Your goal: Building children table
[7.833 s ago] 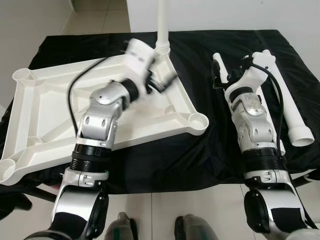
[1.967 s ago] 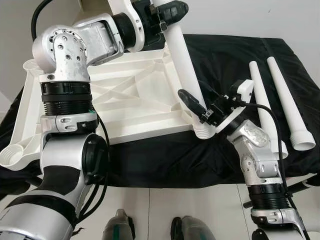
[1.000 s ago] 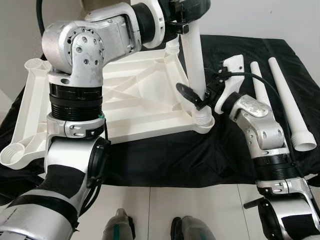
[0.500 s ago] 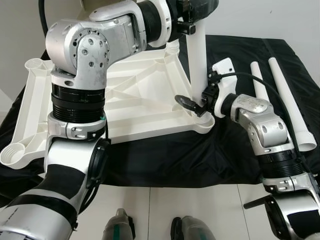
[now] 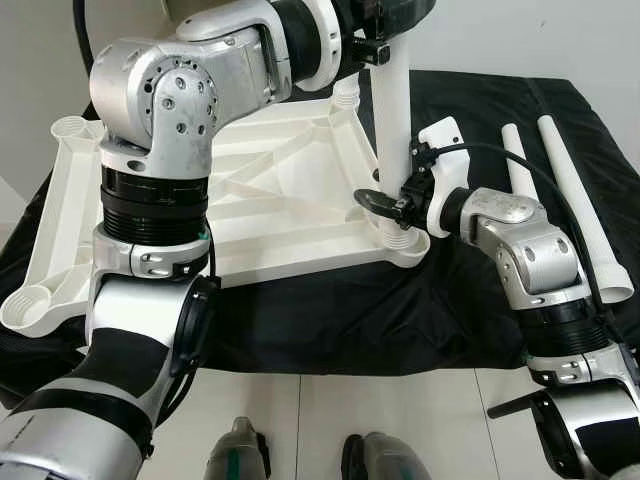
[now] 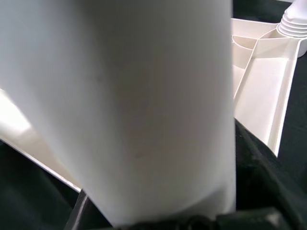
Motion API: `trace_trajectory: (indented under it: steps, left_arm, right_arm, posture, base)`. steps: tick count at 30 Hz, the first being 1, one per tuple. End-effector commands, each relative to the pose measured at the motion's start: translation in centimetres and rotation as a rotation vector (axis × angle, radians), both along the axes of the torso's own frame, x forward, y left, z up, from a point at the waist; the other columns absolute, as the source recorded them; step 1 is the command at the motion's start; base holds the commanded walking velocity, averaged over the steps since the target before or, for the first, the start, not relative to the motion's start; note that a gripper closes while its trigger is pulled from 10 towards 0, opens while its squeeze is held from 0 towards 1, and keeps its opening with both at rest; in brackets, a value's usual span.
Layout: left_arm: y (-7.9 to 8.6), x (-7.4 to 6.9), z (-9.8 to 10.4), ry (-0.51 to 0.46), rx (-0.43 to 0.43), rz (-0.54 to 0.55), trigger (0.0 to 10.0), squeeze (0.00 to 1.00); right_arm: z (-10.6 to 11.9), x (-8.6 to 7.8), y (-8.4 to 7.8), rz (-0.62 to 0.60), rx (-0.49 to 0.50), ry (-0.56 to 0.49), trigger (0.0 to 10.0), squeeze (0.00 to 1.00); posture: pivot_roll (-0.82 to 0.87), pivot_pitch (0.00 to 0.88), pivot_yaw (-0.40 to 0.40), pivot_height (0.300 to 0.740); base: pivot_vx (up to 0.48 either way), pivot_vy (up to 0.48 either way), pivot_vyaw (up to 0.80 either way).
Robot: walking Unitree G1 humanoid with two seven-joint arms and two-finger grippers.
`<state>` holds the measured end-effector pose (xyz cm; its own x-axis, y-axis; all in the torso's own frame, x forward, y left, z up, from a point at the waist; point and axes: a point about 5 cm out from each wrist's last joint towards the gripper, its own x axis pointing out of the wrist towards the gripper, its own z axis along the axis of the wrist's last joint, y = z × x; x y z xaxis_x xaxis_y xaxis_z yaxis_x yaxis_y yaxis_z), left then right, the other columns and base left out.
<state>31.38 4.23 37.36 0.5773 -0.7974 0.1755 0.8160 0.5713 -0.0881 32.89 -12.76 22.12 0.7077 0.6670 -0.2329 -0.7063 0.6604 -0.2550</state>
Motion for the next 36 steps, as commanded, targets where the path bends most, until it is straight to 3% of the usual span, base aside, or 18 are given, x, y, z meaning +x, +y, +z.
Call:
trace_trajectory:
  steps: [1,3,12,13,15,16,19,20,31,36]
  left_arm:
    - [-0.78,-1.01,1.04,-0.075,0.001,-0.128,10.0,0.0]
    - [-0.75,-1.02,1.14,-0.082,-0.003,-0.131,10.0,0.0]
    - [-0.68,-1.04,1.2,-0.087,-0.004,-0.14,10.0,0.0]
    - [-0.68,-1.05,1.21,-0.088,-0.005,-0.142,10.0,0.0]
    - [-0.7,-1.06,1.21,-0.087,-0.007,-0.144,10.0,0.0]
    - [-0.71,-1.08,1.22,-0.087,-0.008,-0.147,10.0,0.0]
    - [-0.76,-1.12,1.23,-0.088,-0.009,-0.152,10.0,0.0]
    - [-0.77,-1.12,1.23,-0.088,-0.009,-0.153,10.0,0.0]
    - [-0.8,-1.12,1.19,-0.084,-0.008,-0.157,10.0,0.0]
    - [-0.61,-1.06,1.54,-0.126,0.008,-0.139,10.0,0.0]
  right_arm:
    - [-0.2,0.0,-0.06,-0.003,-0.016,0.026,0.0,0.0]
    - [-0.29,0.15,-0.29,-0.028,-0.025,0.024,10.0,0.0]
    - [-0.5,0.27,-0.42,-0.049,-0.025,0.037,10.0,0.0]
    - [-0.51,0.26,-0.43,-0.051,-0.024,0.04,10.0,1.0]
    - [-0.53,0.28,-0.47,-0.056,-0.027,0.041,10.0,1.0]
    - [-0.54,0.28,-0.5,-0.059,-0.03,0.042,10.0,0.0]
    - [-0.6,0.31,-0.6,-0.066,-0.035,0.038,10.0,0.0]
    - [-0.56,0.33,-0.61,-0.066,-0.031,0.032,0.0,0.0]
    - [-0.34,0.27,-0.56,-0.054,-0.021,0.012,0.0,0.0]
    - [-0.24,-0.26,-0.29,-0.004,-0.023,-0.01,0.0,0.0]
  posture:
    - [-0.14,0.005,0.006,0.74]
    - [-0.13,0.011,0.01,0.74]
    - [-0.13,0.014,0.015,0.74]
    - [-0.13,0.016,0.016,0.74]
    - [-0.13,0.014,0.016,0.74]
    - [-0.13,0.016,0.016,0.74]
    - [-0.13,0.017,0.017,0.74]
    - [-0.13,0.017,0.019,0.74]
    - [-0.13,0.017,0.021,0.74]
    - [-0.13,0.019,0.026,0.74]
  base:
    - [0.0,0.0,0.0]
    - [0.0,0.0,0.0]
    - [0.0,0.0,0.0]
    - [0.0,0.0,0.0]
    - [0.0,0.0,0.0]
    - [0.0,0.0,0.0]
    - [0.0,0.0,0.0]
    - [0.0,0.0,0.0]
    - [0.0,0.0,0.0]
    - [0.0,0.0,0.0]
